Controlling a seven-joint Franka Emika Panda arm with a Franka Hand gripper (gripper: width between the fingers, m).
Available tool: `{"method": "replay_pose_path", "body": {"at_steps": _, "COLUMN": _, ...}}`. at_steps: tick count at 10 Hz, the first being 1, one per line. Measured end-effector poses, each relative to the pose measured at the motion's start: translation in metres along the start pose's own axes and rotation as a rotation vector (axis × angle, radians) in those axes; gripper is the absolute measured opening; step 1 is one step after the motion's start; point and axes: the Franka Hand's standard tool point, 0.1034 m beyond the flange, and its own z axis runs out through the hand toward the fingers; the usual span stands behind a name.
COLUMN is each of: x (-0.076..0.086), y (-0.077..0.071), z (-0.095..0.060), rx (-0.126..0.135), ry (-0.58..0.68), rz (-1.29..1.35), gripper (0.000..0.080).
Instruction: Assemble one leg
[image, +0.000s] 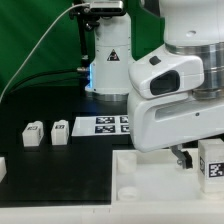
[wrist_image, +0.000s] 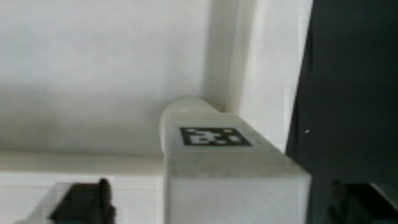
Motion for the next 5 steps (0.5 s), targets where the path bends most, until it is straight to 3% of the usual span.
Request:
{"method": "replay_pose_path", "body": {"at_steps": 2, "x": 0.0, "y": 0.0001, "z": 0.0, "rx": 0.0, "ry": 0.0, "rz": 0.047, "gripper": 0.0322}}
{"method": "replay_pose_path", "body": {"at_steps": 5, "x": 0.0, "y": 0.0023, "z": -0.0002, "rx": -0.003, "ry": 0.0, "rz": 0.195, "gripper": 0.0295}}
